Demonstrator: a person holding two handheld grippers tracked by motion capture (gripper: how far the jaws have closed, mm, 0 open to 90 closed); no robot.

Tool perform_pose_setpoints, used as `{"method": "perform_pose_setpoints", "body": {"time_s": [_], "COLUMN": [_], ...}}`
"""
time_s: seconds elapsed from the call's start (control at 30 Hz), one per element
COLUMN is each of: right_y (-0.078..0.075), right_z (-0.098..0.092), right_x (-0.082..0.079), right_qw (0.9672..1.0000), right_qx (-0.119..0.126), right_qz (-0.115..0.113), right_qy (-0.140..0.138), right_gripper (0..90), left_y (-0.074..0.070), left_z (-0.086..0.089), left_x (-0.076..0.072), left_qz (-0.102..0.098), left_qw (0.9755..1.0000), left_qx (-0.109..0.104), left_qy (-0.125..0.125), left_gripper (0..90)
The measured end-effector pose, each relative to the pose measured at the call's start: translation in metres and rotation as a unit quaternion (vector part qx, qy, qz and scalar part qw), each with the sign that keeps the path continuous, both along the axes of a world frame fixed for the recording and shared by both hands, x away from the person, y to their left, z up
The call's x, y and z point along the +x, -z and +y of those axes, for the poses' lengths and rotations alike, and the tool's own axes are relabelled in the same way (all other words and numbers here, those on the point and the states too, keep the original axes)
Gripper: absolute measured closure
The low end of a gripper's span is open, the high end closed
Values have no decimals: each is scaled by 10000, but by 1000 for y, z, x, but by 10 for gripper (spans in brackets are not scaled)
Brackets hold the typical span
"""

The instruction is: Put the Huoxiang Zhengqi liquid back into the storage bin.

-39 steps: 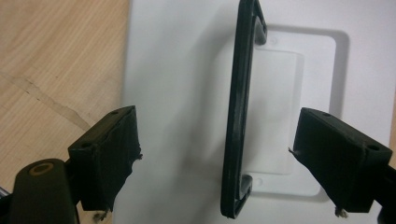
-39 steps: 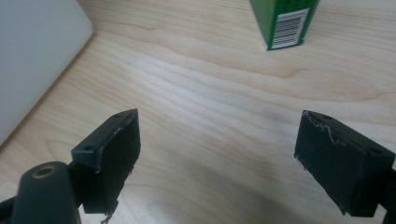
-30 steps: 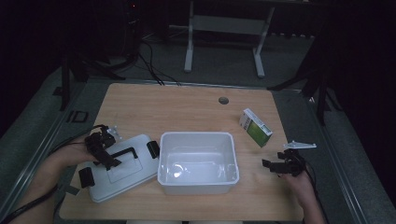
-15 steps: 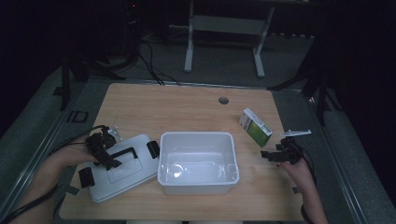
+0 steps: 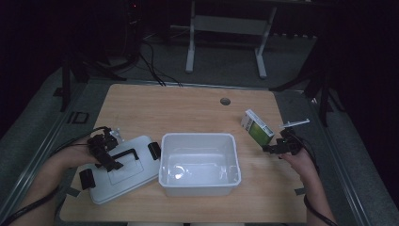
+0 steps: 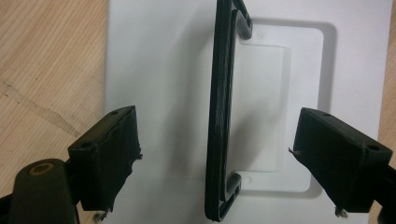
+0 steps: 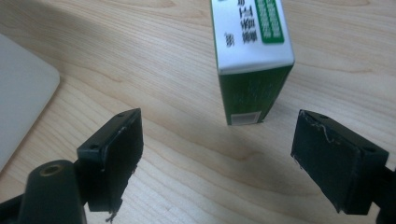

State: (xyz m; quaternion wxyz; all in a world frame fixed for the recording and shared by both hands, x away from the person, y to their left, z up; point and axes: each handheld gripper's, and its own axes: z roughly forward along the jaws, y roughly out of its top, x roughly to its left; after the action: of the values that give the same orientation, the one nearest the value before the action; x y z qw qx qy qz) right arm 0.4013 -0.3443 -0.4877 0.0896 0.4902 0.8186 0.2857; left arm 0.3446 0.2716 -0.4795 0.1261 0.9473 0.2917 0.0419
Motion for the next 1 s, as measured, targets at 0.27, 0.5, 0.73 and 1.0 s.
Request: {"method": "perform_pose_setpoints", "body": {"time_s": [0.27,0.5,0.73,1.0], "right_y": [-8,-17,-23,-24], "right_z": [5,9,18,27], "right_x": [14,25,35,50], "right_qw": [9998,9994,9984,9968], "right_qx": [-61,-144,-236,-424], "right_qz": [146,214,348,493], "right_qy": [-105,-220,-384,-457], "right_gripper": [162,163,201,214], "left_y": [2,3,5,6], "left_z": [0,0,0,0], "left_x": [1,1,1,1], "left_qz": [15,30,49,55], "left_qw": [10000,10000,10000,10000], "left_qx": [27,54,26,37], "left_qy": [22,15,24,32], "left_gripper": [146,146,146,146]}}
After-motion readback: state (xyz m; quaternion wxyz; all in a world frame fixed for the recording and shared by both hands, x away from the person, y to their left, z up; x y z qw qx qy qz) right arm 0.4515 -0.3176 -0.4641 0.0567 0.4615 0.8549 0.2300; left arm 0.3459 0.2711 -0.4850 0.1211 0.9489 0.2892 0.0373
